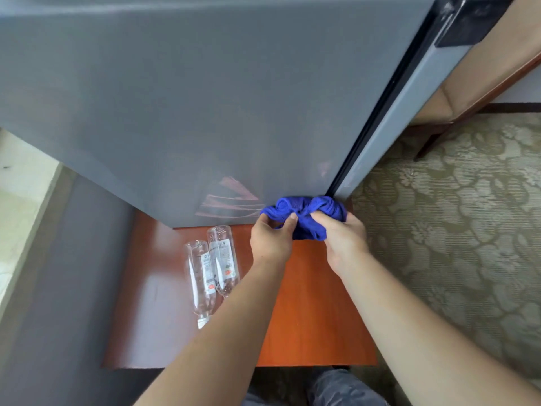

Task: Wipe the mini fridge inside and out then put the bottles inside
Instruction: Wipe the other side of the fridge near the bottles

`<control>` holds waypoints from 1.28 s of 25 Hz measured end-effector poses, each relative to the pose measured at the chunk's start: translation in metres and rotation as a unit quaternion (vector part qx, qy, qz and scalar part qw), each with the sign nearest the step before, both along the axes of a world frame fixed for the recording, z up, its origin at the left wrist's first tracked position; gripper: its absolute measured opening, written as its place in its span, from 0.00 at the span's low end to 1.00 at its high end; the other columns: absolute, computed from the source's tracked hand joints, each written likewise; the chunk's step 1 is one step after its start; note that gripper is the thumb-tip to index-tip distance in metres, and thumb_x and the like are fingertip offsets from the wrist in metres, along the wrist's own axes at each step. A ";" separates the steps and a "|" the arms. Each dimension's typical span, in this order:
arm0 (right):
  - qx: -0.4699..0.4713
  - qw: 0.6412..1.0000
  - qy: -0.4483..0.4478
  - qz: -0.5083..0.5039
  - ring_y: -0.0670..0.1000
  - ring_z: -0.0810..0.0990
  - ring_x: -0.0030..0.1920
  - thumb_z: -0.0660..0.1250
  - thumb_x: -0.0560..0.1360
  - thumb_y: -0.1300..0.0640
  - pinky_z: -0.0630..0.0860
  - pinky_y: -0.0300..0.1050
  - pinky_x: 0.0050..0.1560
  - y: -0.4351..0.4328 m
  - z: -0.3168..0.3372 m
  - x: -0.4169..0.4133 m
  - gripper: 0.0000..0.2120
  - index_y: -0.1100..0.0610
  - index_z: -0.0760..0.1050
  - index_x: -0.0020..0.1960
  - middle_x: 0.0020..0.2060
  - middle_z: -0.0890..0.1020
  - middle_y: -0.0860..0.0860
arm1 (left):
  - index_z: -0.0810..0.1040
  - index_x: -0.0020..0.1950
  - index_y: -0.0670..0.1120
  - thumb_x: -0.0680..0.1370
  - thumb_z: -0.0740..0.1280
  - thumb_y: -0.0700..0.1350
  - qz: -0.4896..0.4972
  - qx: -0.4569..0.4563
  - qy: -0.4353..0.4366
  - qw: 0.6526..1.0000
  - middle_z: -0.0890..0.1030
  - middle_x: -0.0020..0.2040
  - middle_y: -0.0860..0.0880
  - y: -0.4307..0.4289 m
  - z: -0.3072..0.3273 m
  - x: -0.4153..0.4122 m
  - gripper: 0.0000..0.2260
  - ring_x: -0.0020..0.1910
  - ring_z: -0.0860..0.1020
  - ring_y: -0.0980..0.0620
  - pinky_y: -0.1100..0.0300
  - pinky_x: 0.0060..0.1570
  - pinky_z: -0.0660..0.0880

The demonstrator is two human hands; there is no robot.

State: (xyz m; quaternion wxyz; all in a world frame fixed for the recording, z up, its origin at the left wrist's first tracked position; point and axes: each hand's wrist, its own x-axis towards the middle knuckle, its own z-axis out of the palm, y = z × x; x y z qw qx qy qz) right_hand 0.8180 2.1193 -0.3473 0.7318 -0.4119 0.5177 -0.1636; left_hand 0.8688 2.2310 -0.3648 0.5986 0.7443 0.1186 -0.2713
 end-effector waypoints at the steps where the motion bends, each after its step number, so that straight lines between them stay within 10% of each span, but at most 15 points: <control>1: -0.001 1.000 0.017 0.002 0.63 0.87 0.54 0.78 0.71 0.69 0.84 0.56 0.57 -0.003 -0.014 0.000 0.15 0.64 0.83 0.57 0.51 0.87 0.62 | 0.84 0.47 0.53 0.63 0.74 0.62 0.000 0.007 0.016 1.000 0.88 0.44 0.54 -0.003 -0.015 0.000 0.18 0.47 0.87 0.49 0.44 0.56 0.82; 12: -0.009 1.000 0.015 0.005 0.58 0.88 0.48 0.79 0.71 0.66 0.84 0.45 0.42 -0.021 0.020 -0.008 0.13 0.61 0.84 0.55 0.47 0.88 0.58 | 0.85 0.43 0.47 0.73 0.76 0.54 -0.032 0.054 -0.025 0.998 0.87 0.36 0.49 -0.016 0.022 0.004 0.10 0.40 0.87 0.46 0.46 0.49 0.84; 23: -0.121 0.962 -0.245 -0.007 0.63 0.86 0.55 0.75 0.74 0.67 0.85 0.55 0.55 -0.023 0.229 -0.014 0.09 0.67 0.83 0.54 0.51 0.87 0.64 | 0.86 0.41 0.43 0.75 0.78 0.49 0.007 -0.117 -0.228 0.967 0.85 0.33 0.48 -0.019 0.240 -0.008 0.10 0.32 0.84 0.52 0.45 0.44 0.85; 32: -0.143 0.956 -0.255 0.013 0.63 0.86 0.56 0.76 0.75 0.64 0.84 0.55 0.56 -0.031 0.216 -0.014 0.13 0.68 0.81 0.57 0.52 0.87 0.64 | 0.86 0.49 0.42 0.77 0.76 0.48 -0.001 -0.142 -0.230 0.963 0.86 0.38 0.40 -0.025 0.223 -0.006 0.09 0.40 0.86 0.44 0.49 0.44 0.85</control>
